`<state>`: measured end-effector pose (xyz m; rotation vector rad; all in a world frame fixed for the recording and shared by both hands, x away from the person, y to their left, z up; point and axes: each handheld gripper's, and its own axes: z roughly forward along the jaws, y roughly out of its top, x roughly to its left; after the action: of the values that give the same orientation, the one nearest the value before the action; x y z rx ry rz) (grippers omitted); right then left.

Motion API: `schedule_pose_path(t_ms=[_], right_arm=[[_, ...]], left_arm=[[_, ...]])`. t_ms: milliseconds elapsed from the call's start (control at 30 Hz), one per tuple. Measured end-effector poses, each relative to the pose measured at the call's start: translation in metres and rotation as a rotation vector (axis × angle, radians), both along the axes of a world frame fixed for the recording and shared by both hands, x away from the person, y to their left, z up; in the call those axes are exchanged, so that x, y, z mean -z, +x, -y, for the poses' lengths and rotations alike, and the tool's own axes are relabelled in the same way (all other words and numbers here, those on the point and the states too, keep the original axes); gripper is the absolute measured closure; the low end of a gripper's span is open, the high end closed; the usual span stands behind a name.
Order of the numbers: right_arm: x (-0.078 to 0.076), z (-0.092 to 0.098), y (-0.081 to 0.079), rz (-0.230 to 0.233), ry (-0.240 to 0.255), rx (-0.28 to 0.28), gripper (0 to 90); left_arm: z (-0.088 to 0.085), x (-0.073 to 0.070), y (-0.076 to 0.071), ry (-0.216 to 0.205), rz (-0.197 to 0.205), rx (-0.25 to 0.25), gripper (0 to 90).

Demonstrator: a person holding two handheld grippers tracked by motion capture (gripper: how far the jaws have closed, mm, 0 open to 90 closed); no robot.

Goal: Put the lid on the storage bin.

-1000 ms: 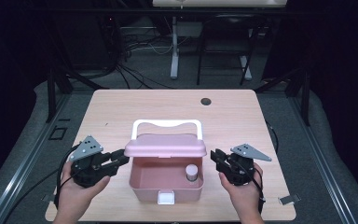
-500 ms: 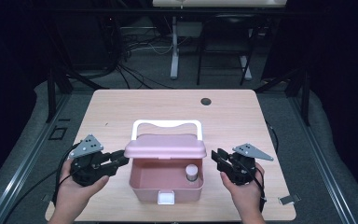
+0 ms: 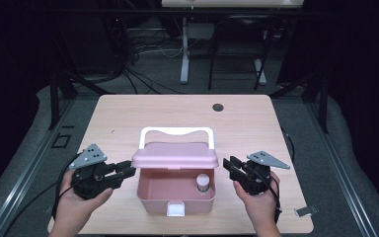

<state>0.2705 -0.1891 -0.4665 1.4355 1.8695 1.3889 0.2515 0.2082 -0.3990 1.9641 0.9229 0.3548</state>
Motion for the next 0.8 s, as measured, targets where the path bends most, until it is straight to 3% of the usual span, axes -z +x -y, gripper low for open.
schedule_pose_path(t_ms=[800], right_arm=[[0.003, 0.001, 0.0, -0.004, 0.006, -0.005, 68.1]], left_arm=[[-0.004, 0.01, -0.011, -0.002, 0.005, 0.017, 71.5]])
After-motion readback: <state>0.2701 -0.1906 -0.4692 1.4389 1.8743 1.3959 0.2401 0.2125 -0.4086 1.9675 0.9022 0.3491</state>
